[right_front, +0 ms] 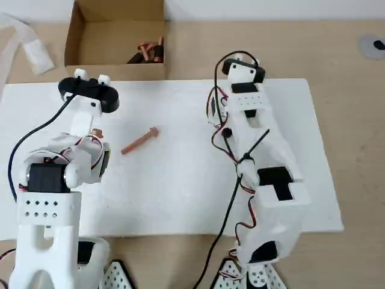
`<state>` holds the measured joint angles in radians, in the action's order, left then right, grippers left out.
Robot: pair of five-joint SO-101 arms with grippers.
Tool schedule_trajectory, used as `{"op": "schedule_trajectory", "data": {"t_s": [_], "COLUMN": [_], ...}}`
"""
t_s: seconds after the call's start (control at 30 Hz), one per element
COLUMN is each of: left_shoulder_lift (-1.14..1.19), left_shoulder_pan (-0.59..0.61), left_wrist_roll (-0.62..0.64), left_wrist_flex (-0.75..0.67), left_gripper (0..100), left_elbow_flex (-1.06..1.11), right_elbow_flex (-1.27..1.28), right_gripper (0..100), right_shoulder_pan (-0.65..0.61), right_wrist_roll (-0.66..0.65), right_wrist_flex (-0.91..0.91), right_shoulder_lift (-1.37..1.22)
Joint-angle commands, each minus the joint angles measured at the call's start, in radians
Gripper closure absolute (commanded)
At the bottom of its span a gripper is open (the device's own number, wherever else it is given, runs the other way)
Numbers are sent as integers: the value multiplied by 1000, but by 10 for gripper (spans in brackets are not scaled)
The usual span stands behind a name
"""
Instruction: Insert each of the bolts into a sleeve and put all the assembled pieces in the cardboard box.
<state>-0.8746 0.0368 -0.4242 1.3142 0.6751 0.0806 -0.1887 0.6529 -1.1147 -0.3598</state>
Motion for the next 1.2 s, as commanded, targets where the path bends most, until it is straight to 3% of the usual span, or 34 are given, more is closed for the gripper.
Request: {"op": "schedule_trajectory", "data": {"t_s": [0.0, 0.43, 0.67, 1.07, 1.17], "left_shoulder_lift": [-27, -27, -28, -28, -28], "left_shoulder_pan": [-8, -8, -8, -8, -8], "left_wrist_roll": [-2, -3, -3, 2, 8], "left_wrist_flex": [-11, -11, 5, 5, 43], "left_gripper": [992, 992, 992, 992, 992], "left_elbow_flex": [-9, -9, -9, -26, -101], "right_elbow_flex": [-56, -54, -54, -73, -160], "right_gripper": [813, 818, 978, 986, 987], "right_shoulder_pan": [-12, -13, -13, -21, -48], "right_wrist_roll": [-9, -57, -58, -95, -98], "right_wrist_flex": [11, 8, 5, -87, -196], "right_shoulder_lift": [-5, -5, -5, 2, 27]}}
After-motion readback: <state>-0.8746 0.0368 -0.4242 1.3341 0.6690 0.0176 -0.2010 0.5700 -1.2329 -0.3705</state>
